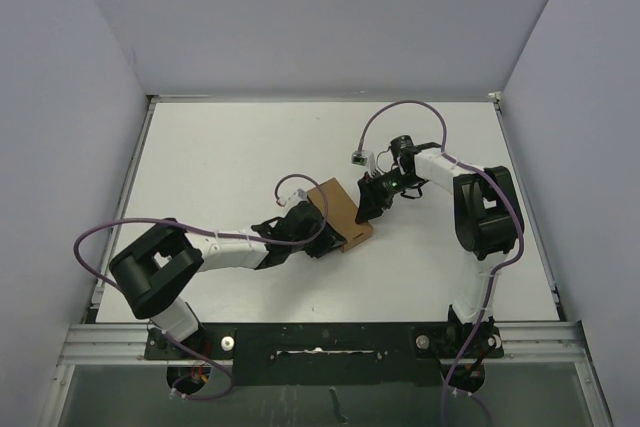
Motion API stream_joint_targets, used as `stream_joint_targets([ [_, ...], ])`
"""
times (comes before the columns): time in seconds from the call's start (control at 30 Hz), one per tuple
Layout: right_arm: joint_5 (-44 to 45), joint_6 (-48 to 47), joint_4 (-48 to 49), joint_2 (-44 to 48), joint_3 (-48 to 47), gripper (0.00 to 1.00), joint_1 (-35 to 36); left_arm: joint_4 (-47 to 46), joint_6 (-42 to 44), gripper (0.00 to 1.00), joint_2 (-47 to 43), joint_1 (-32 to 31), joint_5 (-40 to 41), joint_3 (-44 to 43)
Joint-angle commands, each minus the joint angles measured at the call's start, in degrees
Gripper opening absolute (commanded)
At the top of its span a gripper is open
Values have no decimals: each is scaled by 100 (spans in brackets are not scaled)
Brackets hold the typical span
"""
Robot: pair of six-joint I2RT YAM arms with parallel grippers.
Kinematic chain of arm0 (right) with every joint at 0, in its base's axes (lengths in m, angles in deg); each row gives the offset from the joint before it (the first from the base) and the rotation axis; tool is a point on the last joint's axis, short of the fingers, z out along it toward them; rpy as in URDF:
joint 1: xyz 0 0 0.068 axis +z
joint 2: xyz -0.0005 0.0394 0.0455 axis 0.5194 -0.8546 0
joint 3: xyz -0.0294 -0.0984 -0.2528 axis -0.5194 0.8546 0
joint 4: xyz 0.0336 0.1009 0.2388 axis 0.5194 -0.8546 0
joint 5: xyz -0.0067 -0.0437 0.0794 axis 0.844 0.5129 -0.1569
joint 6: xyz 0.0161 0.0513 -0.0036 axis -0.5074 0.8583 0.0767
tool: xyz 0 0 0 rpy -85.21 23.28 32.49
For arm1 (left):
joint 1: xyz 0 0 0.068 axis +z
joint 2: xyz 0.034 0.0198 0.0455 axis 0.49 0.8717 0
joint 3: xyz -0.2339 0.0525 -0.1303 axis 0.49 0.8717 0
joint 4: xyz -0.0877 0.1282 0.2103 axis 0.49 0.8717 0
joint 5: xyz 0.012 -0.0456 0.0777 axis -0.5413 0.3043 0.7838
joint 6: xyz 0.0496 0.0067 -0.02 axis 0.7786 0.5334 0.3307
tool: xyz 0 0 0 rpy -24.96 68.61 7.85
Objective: Fold the paper box
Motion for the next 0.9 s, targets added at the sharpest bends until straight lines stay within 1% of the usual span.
stream_joint_targets([
  [0.0, 148, -103, 55, -40, -100, 44, 71, -315, 467, 32, -188, 30, -38, 4],
  [0.13, 132, -105, 57, -55, -100, 44, 49, -411, 1059, 66, -896, 342, 27, 378],
  [0.2, 126, -106, 50, -55, -99, 44, 50, -444, 1306, 75, -1185, 685, -136, 553],
  [0.23, 129, -106, 55, -56, -100, 44, 49, -460, 1442, 76, -1284, 901, -297, 613],
  [0.3, 130, -103, 57, -69, -102, 44, 49, -440, 1567, 76, -1331, 1397, -658, 652],
  [0.4, 131, -92, 49, -82, -108, 44, 49, -447, 1750, 75, -1119, 1997, -1051, 547],
  [0.5, 144, -89, 53, -95, -108, 44, 57, -561, 1916, 71, -686, 2342, -1369, 237],
  [0.7, 148, -96, 53, -125, -109, 43, 58, -498, 2090, 65, 166, 2495, -1601, -447],
  [0.83, 138, -103, 42, -140, -117, 43, 67, -471, 2118, 61, 584, 2557, -1629, -725],
  [0.87, 132, -113, 40, -136, -117, 43, 67, -475, 2122, 58, 684, 2571, -1643, -777],
])
